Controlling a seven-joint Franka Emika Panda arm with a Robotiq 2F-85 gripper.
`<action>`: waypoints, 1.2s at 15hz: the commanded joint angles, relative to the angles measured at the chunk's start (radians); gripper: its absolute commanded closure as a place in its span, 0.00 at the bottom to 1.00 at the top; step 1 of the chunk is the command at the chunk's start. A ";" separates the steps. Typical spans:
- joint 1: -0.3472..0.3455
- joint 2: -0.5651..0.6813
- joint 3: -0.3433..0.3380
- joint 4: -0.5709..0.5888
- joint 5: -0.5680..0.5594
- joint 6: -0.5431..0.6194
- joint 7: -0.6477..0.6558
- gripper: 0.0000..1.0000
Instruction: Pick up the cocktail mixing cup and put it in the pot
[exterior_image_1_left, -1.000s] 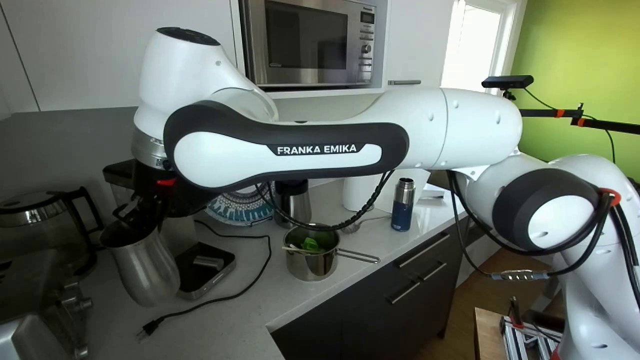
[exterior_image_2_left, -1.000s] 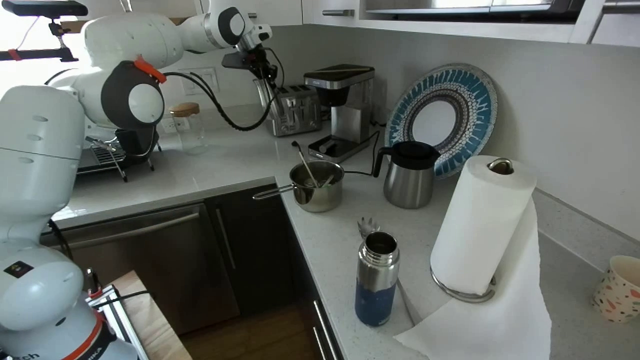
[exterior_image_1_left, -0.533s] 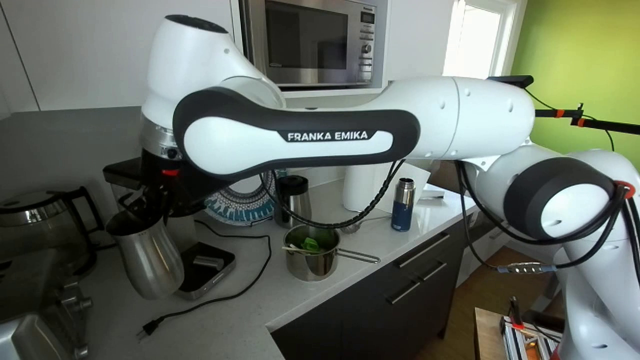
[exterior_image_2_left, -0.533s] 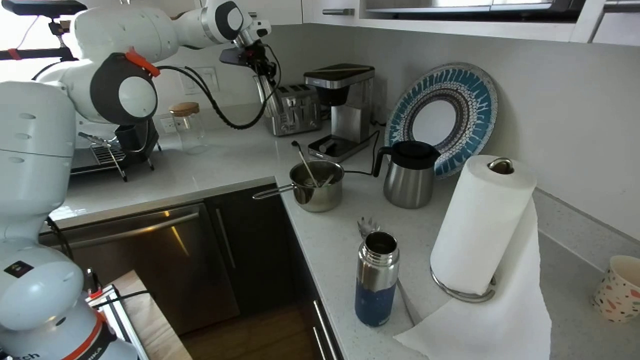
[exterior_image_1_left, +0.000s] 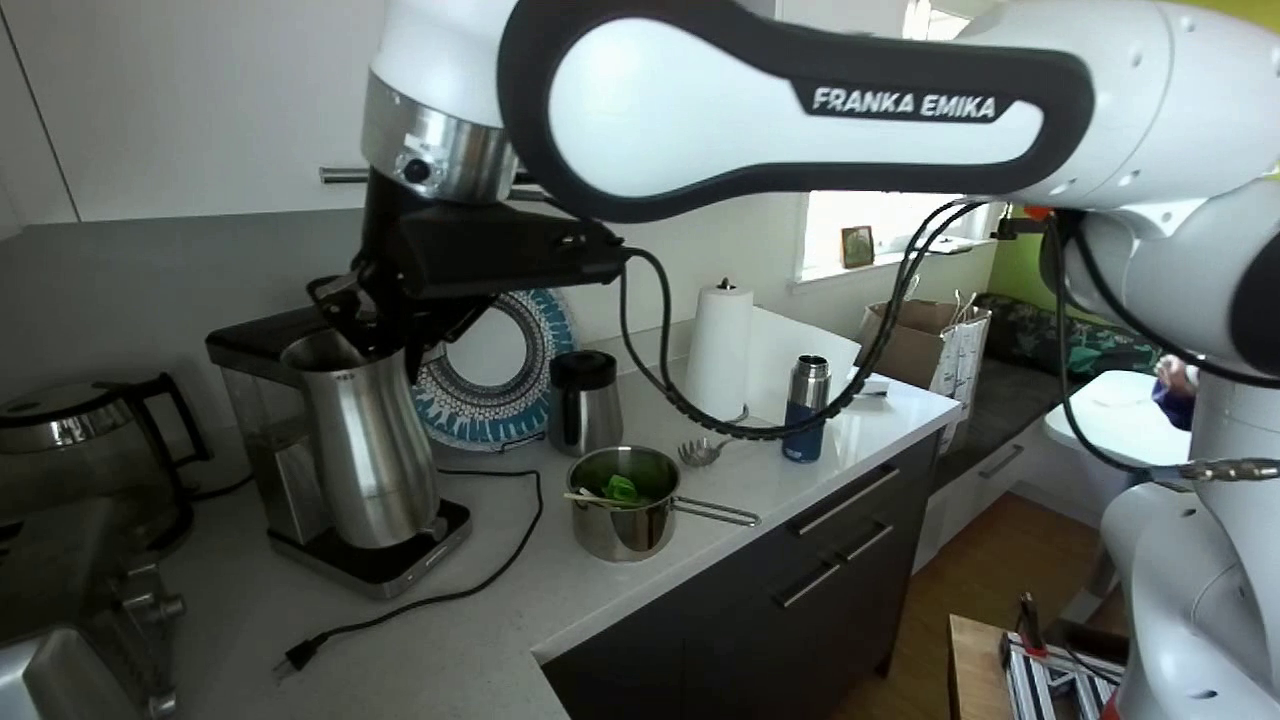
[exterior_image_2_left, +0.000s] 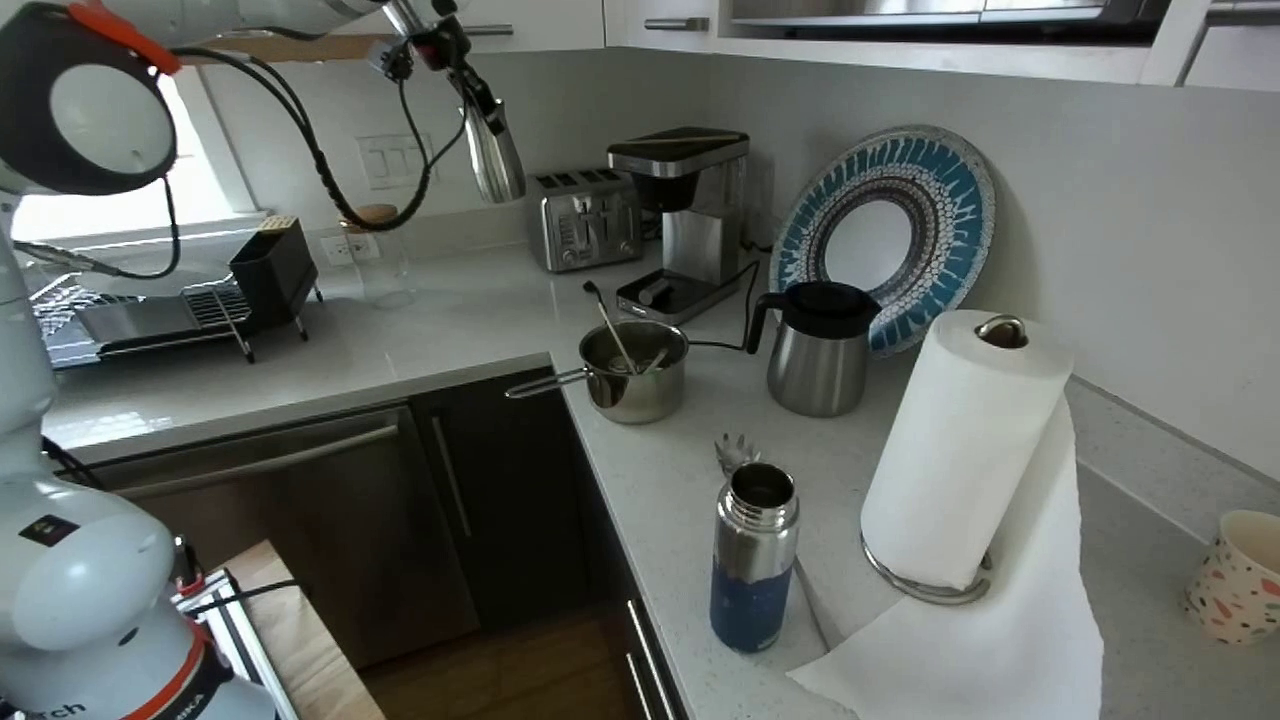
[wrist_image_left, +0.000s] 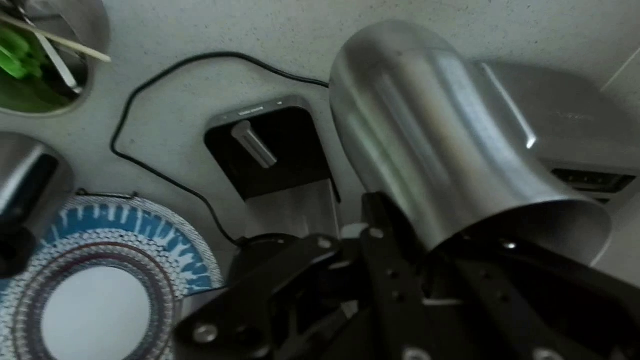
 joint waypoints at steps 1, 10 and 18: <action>0.002 -0.044 0.000 -0.043 -0.010 -0.014 0.056 0.88; -0.006 -0.230 -0.017 -0.247 -0.089 -0.024 0.174 0.97; -0.253 -0.582 0.045 -0.624 -0.175 0.069 0.457 0.97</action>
